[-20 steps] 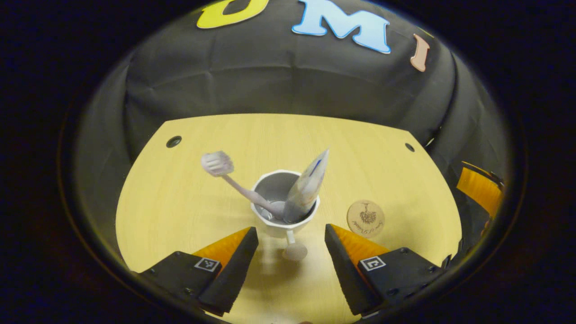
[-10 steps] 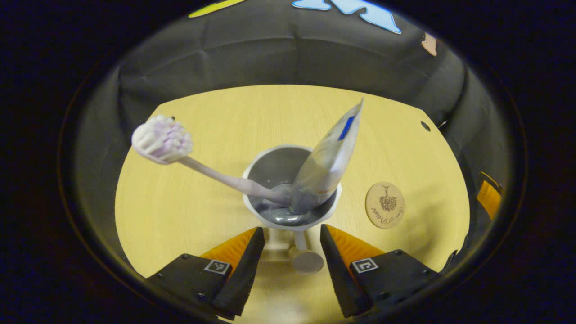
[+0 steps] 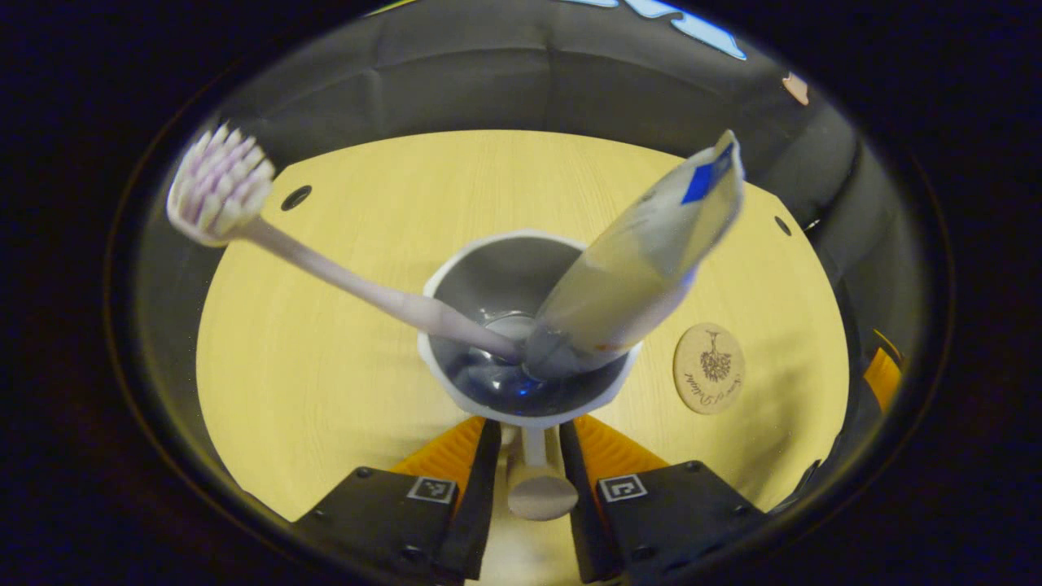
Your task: Put the toothbrush and toothpaste on the desktop into the cup, then pick up the cup and place it on the coaster on the desktop.
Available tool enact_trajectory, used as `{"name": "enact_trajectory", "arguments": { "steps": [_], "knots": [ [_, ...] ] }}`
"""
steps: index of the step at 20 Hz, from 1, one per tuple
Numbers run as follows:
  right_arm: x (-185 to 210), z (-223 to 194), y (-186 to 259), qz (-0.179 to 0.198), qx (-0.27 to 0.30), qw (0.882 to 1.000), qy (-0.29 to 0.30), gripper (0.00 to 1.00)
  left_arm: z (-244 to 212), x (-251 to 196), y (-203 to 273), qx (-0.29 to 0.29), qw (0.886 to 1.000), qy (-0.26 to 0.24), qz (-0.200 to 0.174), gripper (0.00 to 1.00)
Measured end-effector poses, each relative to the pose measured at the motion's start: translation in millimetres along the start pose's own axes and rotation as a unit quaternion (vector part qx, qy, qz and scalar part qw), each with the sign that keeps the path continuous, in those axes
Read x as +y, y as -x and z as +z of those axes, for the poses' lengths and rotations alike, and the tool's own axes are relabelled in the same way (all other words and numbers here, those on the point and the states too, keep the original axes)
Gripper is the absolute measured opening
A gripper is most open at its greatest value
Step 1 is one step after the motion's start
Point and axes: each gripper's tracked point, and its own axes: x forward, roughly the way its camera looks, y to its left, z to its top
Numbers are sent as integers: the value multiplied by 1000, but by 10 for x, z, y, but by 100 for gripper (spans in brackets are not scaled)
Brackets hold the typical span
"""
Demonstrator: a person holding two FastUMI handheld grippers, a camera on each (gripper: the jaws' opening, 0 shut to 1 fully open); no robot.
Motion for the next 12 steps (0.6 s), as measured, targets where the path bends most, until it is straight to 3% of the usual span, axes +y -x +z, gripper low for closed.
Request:
{"name": "enact_trajectory", "arguments": {
  "steps": [5, 7, 8, 10, 12],
  "knots": [
    [-44, -47, 5, -1, 9, 1000, 0, 88, 10, 49, -17, -6, 1000, -23, 15, 36],
    [-90, -77, 25, -2, 10, 1000, 1, 88, 10, 43, -21, -14, 999, -22, 20, 36],
    [-101, -82, 28, -3, 10, 1000, 0, 88, 16, 43, -12, -17, 999, -25, 25, 41],
    [-136, -77, 42, -4, 10, 1000, -2, 88, 8, 9, -2, -20, 999, -29, 26, 36],
    [-167, -67, 51, -5, 9, 1000, -4, 88, 46, -63, 59, -28, 999, -36, 22, 41]
  ]
}}
